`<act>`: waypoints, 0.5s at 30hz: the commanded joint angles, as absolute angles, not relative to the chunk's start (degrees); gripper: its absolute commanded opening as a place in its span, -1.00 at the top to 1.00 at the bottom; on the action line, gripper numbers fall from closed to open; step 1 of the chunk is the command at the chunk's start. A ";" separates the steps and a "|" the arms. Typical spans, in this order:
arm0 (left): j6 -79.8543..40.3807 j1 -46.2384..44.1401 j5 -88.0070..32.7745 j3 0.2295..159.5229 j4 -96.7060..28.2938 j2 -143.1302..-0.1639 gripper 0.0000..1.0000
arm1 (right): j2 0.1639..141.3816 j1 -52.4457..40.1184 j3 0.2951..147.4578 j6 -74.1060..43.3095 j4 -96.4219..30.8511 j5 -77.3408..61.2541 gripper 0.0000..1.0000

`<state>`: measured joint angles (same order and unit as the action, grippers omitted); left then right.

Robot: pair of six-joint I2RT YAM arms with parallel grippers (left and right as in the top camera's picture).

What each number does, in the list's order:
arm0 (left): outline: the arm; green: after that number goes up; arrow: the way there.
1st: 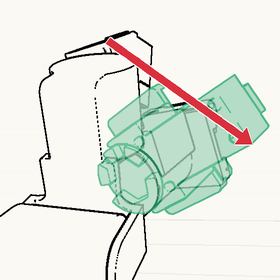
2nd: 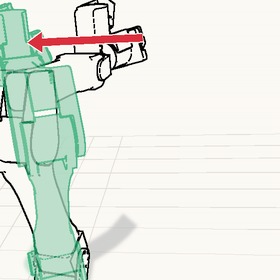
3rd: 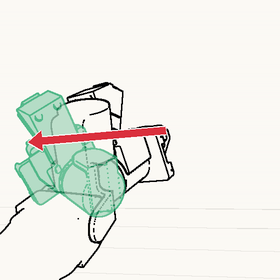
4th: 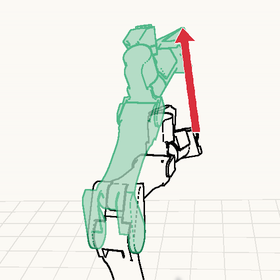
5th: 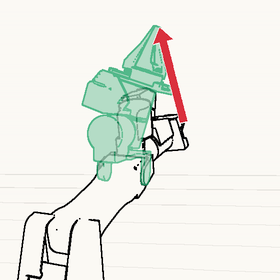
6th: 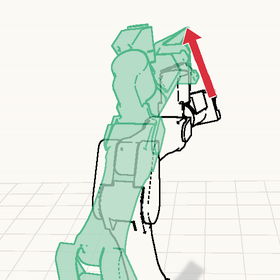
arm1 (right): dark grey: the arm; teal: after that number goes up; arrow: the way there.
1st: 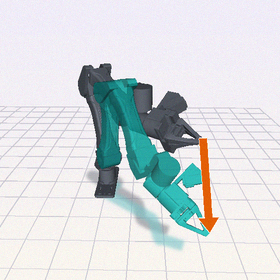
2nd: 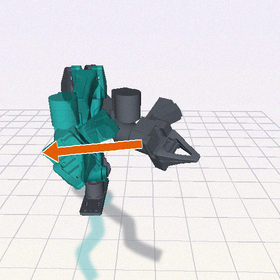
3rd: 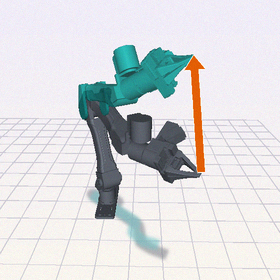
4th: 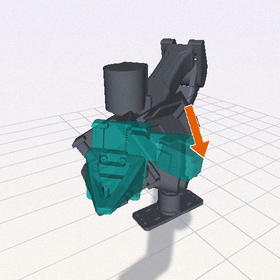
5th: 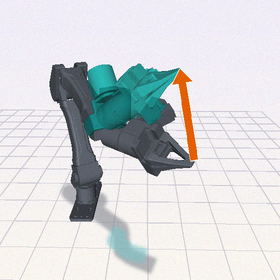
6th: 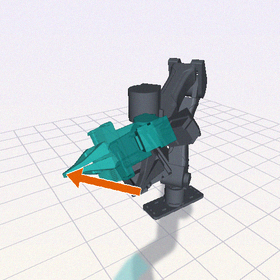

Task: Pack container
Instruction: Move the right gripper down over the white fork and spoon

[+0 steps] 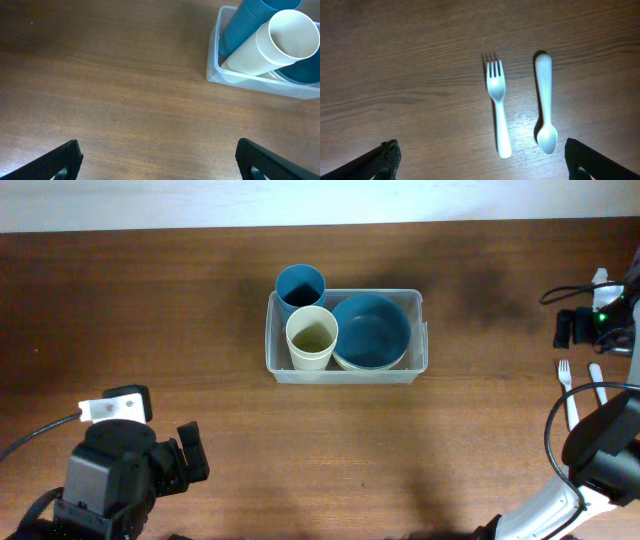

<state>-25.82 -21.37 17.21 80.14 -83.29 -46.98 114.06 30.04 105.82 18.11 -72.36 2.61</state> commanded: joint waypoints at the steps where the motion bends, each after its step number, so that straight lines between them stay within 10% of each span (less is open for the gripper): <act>1: -26.52 -21.21 17.98 79.85 -83.35 -46.81 -1.00 | 114.83 31.44 104.03 19.09 -72.38 3.29 -0.98; 15: -26.52 -21.21 17.98 79.85 -83.35 -46.81 -0.99 | 114.83 32.01 90.54 23.79 -59.66 3.31 -0.97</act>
